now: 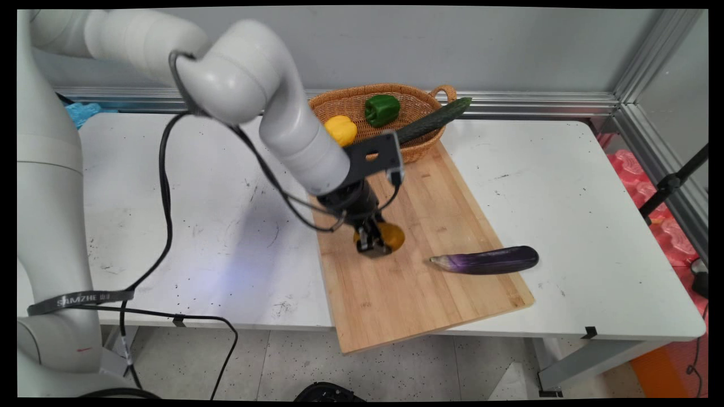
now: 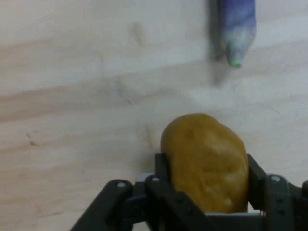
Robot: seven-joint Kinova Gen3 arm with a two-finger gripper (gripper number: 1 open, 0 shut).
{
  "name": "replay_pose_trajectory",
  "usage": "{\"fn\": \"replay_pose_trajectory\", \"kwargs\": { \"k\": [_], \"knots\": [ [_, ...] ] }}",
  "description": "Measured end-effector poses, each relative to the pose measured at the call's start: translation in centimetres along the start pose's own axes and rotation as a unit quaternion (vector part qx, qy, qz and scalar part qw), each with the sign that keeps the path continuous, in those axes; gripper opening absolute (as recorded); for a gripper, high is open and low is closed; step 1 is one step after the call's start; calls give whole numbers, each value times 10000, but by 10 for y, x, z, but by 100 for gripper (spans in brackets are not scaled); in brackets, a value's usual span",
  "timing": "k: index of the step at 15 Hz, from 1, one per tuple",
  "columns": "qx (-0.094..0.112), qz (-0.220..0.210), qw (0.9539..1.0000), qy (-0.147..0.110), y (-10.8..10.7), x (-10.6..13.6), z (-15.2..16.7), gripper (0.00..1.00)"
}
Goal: Place the picked object in the vegetable basket
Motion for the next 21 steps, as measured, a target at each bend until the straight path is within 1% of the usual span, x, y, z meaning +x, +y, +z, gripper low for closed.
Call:
{"fn": "replay_pose_trajectory", "kwargs": {
  "k": [3,6,10,13,15,17,21],
  "knots": [
    [-49,-76,9999,83,-23,16,-20,0],
    [10,-71,9999,150,-53,30,-38,0],
    [240,-66,9994,250,-98,45,-58,0],
    [486,-66,9983,322,-134,54,-69,0],
    [632,-81,9973,365,-154,58,-73,0],
    [783,-103,9961,391,-174,58,-74,0],
    [997,-117,9941,410,-205,53,-70,0]
  ]
}}
